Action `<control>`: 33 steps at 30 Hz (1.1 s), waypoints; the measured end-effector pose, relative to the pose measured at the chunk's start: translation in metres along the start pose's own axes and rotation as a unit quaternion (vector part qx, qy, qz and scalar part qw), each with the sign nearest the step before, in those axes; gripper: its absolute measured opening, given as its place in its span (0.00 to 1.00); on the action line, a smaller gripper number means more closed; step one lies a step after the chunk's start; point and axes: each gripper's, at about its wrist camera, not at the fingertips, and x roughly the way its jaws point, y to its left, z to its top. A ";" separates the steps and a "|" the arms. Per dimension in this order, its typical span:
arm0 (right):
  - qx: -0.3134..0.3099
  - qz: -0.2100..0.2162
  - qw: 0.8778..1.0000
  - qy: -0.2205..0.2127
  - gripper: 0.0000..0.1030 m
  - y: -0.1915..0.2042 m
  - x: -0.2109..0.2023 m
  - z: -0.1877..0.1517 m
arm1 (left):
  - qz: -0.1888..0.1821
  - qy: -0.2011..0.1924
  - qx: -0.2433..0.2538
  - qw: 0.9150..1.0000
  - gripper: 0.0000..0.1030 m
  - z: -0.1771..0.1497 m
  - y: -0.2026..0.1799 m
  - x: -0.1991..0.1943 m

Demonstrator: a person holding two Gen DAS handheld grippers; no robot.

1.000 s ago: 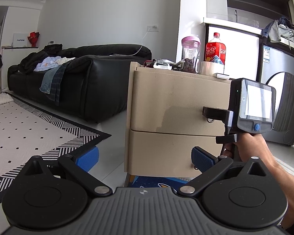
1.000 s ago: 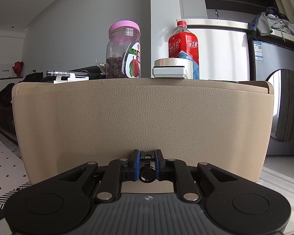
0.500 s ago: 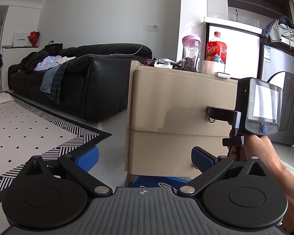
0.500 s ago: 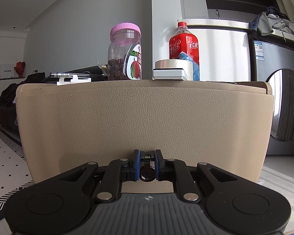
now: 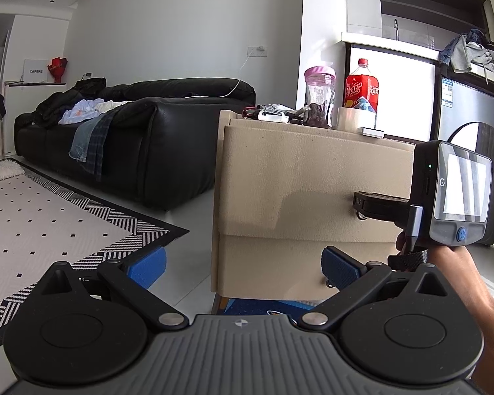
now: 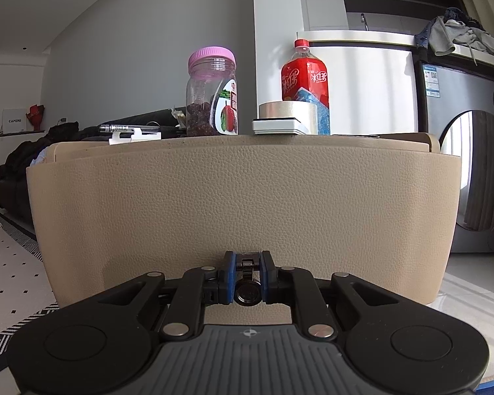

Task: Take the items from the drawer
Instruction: 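Pull the upper drawer open with the right gripper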

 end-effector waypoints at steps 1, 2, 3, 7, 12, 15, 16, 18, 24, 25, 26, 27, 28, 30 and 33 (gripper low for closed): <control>-0.001 0.000 1.000 0.001 0.16 0.000 -0.003 0.000 | 0.000 -0.001 0.000 1.000 1.00 0.001 0.000 -0.001; -0.001 0.001 1.000 0.001 0.16 0.000 -0.005 -0.001 | 0.000 -0.002 0.000 1.000 1.00 0.001 0.000 -0.003; -0.001 0.001 1.000 0.002 0.16 -0.001 -0.007 -0.001 | 0.000 -0.003 0.001 1.000 1.00 0.002 0.000 -0.004; -0.004 0.003 1.000 0.006 0.16 -0.001 -0.016 -0.002 | -0.001 -0.008 0.001 1.000 1.00 0.005 0.000 -0.009; -0.010 0.005 1.000 0.007 0.16 0.000 -0.025 -0.004 | -0.004 -0.012 0.005 1.000 1.00 0.008 -0.002 -0.014; -0.011 0.006 1.000 0.009 0.16 -0.001 -0.030 -0.004 | -0.007 -0.012 0.014 1.000 1.00 0.010 -0.006 -0.015; -0.011 0.006 1.000 0.009 0.16 -0.001 -0.032 -0.005 | -0.007 -0.013 0.016 1.000 1.00 0.011 -0.007 -0.016; -0.014 0.006 1.000 0.008 0.16 0.000 -0.035 -0.006 | -0.007 -0.012 0.018 1.000 1.00 0.011 -0.008 -0.018; -0.012 0.009 1.000 0.009 0.16 -0.002 -0.047 -0.009 | -0.006 -0.001 0.033 0.999 1.00 0.010 -0.015 -0.018; -0.012 0.009 1.000 0.009 0.16 -0.002 -0.049 -0.009 | -0.004 0.001 0.038 0.999 1.00 0.009 -0.017 -0.018; -0.015 0.008 1.000 0.007 0.16 -0.001 -0.051 -0.011 | -0.004 0.002 0.041 0.999 1.00 0.008 -0.019 -0.019; -0.018 0.007 1.000 0.006 0.16 -0.001 -0.053 -0.012 | -0.003 0.002 0.043 0.999 1.00 0.008 -0.020 -0.020; -0.019 0.007 1.000 0.006 0.16 0.000 -0.056 -0.012 | -0.003 0.001 0.046 0.999 1.00 0.008 -0.021 -0.021; -0.019 0.007 1.000 0.006 0.16 -0.001 -0.059 -0.013 | -0.005 -0.004 0.048 0.999 1.00 0.009 -0.023 -0.023; -0.018 0.009 1.000 0.007 0.16 -0.001 -0.065 -0.014 | -0.010 -0.008 0.047 0.999 1.00 0.011 -0.025 -0.027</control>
